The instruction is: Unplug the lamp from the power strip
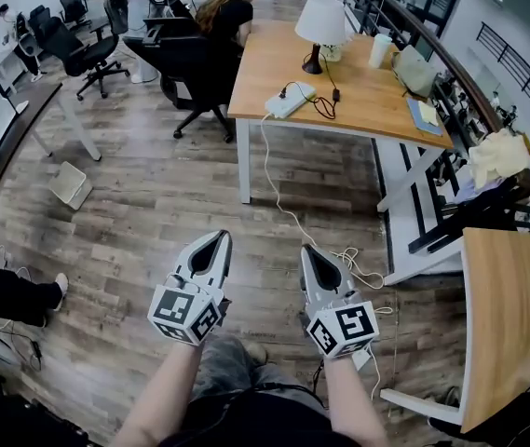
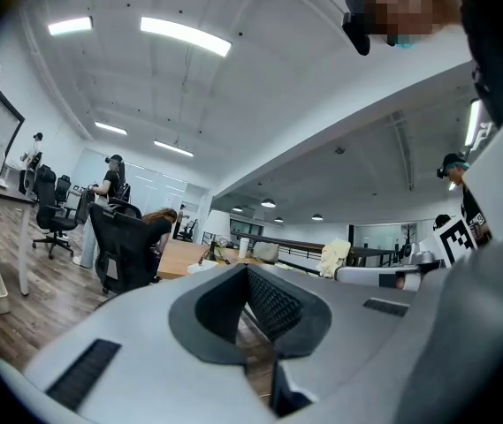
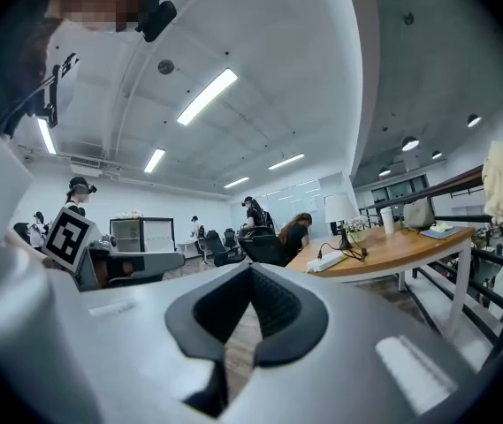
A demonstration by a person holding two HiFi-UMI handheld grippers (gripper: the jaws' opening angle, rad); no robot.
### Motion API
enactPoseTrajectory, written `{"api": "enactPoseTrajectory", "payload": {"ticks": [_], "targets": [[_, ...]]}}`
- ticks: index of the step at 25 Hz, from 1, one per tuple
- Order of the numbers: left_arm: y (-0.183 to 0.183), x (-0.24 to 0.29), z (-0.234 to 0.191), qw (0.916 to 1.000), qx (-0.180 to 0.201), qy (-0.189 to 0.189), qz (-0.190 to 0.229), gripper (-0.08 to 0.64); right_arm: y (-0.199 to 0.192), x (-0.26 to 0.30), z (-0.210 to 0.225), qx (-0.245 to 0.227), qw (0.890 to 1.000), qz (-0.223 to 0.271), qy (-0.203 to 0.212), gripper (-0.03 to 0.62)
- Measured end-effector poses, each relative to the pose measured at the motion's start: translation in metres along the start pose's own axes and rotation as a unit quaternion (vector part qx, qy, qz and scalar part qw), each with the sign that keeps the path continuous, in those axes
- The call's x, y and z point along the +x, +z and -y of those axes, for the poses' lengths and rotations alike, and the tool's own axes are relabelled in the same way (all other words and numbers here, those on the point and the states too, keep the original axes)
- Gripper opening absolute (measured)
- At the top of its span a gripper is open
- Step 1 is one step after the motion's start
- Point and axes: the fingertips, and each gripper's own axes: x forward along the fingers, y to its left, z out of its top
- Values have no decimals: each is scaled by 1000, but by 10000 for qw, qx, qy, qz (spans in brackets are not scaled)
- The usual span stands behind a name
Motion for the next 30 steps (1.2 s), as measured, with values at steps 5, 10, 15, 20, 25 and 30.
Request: {"api": "enactPoseTrajectory", "payload": {"ticks": [5,10,15,20,25,30], "targets": [[-1,13,-2,10000,8,-1,-46,-5,-1,9,9,100,9999,-12,-2,8],[-5,30,-9,9999,-3,-1,-106,-5,-4,18,20,145,9999,-64,-59,8],[-8,58,-20,9999,-49,-29,-126,-5,-4,35,44,187,9996,-80,-213,8],[-6,90,-40,9999,-98,-19,-136,-5,-5,62,70,230,9991,-132,-336,8],[-5,119,-64,9997,-162,-14,-182,-5,-7,94,87,286,9987,-212,-362,8],[6,152,-85,9998,-158,-109,-112,-5,-1,127,100,210,9988,-239,-364,8]]}}
